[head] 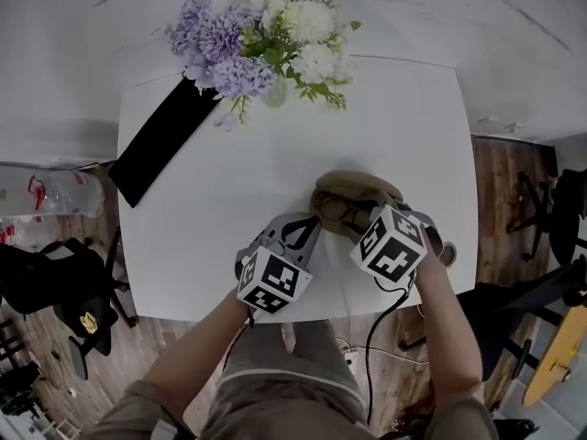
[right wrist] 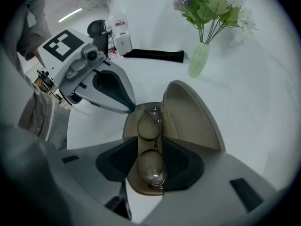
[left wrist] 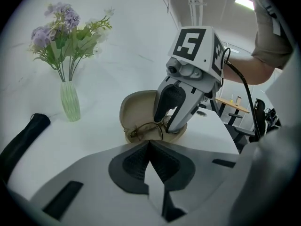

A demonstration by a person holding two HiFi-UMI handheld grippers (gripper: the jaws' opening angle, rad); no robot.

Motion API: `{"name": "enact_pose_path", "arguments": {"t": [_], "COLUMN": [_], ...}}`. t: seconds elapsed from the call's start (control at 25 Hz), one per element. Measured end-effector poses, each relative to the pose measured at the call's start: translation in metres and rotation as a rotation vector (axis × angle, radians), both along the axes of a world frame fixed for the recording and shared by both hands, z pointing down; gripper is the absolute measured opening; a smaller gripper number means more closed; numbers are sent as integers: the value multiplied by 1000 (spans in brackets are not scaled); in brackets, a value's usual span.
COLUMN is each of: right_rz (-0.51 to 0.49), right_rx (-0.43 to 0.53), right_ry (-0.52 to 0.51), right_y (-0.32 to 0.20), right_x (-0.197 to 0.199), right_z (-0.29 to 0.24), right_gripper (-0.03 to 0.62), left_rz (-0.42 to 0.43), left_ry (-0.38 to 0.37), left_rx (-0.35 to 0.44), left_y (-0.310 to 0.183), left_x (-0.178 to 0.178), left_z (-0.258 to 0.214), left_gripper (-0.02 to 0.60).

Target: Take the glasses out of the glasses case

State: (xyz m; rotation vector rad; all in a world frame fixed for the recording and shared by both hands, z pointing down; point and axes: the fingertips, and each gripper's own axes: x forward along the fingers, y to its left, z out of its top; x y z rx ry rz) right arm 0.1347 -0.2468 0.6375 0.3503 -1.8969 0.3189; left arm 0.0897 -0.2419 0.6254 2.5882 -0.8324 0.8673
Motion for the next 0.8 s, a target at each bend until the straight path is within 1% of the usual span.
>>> {"name": "enact_pose_path", "arguments": {"t": [0.08, 0.16, 0.24, 0.4, 0.52, 0.8], "right_rz": [-22, -25, -21, -24, -22, 12], "right_rx": [0, 3, -3, -24, -19, -25], "right_ry": [31, 40, 39, 38, 31, -4], "right_y": [1, -1, -3, -2, 0, 4], "right_x": [2, 2, 2, 1, 0, -2], "right_z": [6, 10, 11, 11, 8, -3], "right_gripper": [176, 167, 146, 132, 110, 67], "left_rz": [4, 4, 3, 2, 2, 5], "left_ry": [-2, -2, 0, 3, -2, -24], "left_rx": [3, 5, 5, 4, 3, 9], "left_y": [1, 1, 1, 0, 1, 1], "left_x": [0, 0, 0, 0, 0, 0], "left_z": [0, 0, 0, 0, 0, 1], "left_gripper": [14, 14, 14, 14, 14, 14]}}
